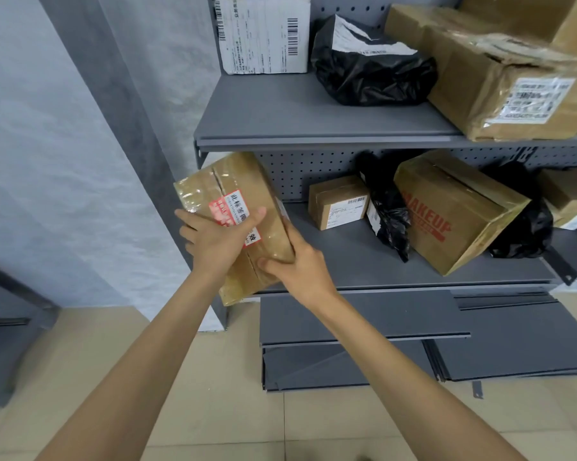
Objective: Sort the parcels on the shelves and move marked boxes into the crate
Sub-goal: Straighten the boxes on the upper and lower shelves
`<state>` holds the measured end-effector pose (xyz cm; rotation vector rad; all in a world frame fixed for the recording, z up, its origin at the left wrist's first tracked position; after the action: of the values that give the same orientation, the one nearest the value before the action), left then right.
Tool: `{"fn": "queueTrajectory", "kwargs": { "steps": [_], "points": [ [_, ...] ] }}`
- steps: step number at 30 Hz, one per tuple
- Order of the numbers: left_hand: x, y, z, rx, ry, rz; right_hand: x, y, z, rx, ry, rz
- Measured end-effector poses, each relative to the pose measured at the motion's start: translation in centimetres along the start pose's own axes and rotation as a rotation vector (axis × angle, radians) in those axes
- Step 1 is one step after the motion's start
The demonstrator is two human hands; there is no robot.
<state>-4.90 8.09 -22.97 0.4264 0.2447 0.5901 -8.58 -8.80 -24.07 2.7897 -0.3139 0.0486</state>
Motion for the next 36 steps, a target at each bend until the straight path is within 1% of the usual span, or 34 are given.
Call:
{"fn": "queueTrajectory", "kwargs": {
  "steps": [2,5,9,11,12,13,15,16,17,18,20,21,23,25,27,29,31,33,36],
  "points": [
    [-0.1,-0.2,0.1,0.071,0.038,0.027,-0.6,-0.5,-0.6,-0.099,0.069,0.003],
    [-0.1,-0.5,-0.2,0.086,0.102,0.019,-1.2,-0.9,-1.1,-0.204,0.144,0.032],
    [-0.2,-1.0,-1.0,0.023,0.151,-0.025,-1.3,-0.7,-1.3,-0.262,0.211,0.008],
    [0.2,-0.4,-1.1,-0.027,0.169,0.013,-1.3,-0.7,-1.2,-0.22,0.218,-0.057],
    [0.5,-0.1,-1.2,-0.05,0.183,0.019,-1.4,-0.6,-1.1,-0.149,0.191,-0.09],
    [0.9,0.1,-1.4,-0.088,0.21,-0.004,-1.2,-0.1,-0.7,-0.068,0.145,-0.087],
    [1.4,0.2,-2.0,-0.185,0.302,-0.132,-0.2,2.5,0.9,0.072,-0.018,0.049],
    [1.5,0.2,-2.4,-0.212,0.346,-0.212,0.3,4.0,2.3,0.132,-0.138,0.119],
    [1.5,0.4,-2.8,-0.221,0.388,-0.283,0.6,5.1,4.1,0.172,-0.276,0.147],
    [1.5,0.4,-3.3,-0.223,0.424,-0.34,0.5,5.7,6.0,0.184,-0.416,0.126],
    [1.3,0.1,-4.4,-0.25,0.456,-0.421,-0.6,5.7,9.0,0.216,-0.648,0.016],
    [1.1,-0.3,-4.9,-0.267,0.458,-0.443,-1.3,5.2,9.9,0.284,-0.737,-0.028],
    [0.3,-1.3,-6.0,-0.306,0.487,-0.453,-2.4,3.8,10.6,0.467,-0.866,-0.052],
    [-1.2,-2.8,-6.7,-0.429,0.584,-0.464,-3.1,2.2,10.5,0.574,-0.931,-0.068],
    [-3.1,-4.3,-6.7,-0.573,0.662,-0.48,-3.4,0.2,9.7,0.614,-0.924,-0.14],
    [-4.2,-5.2,-6.6,-0.61,0.62,-0.466,-3.3,-1.1,9.0,0.619,-0.896,-0.18],
    [-4.7,-5.7,-6.4,-0.624,0.557,-0.456,-2.7,-0.8,9.4,0.593,-0.887,-0.122],
    [-5.1,-5.7,-6.4,-0.608,0.538,-0.458,-2.1,0.0,10.1,0.574,-0.879,-0.071],
    [-4.1,-4.5,-6.9,-0.573,0.513,-0.412,-1.1,1.1,10.5,0.559,-0.834,-0.086]
  ]
}}
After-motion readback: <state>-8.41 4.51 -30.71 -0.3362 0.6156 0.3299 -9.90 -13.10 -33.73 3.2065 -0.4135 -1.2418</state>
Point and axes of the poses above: each hand's wrist, its own x-axis towards the middle knuckle, its own y-axis out of the back of the hand, z = x × y, the point moved 9 cm from there along x, towards the middle knuckle, and after that the axes turned 13 degrees about z, right-handed, at the moved point
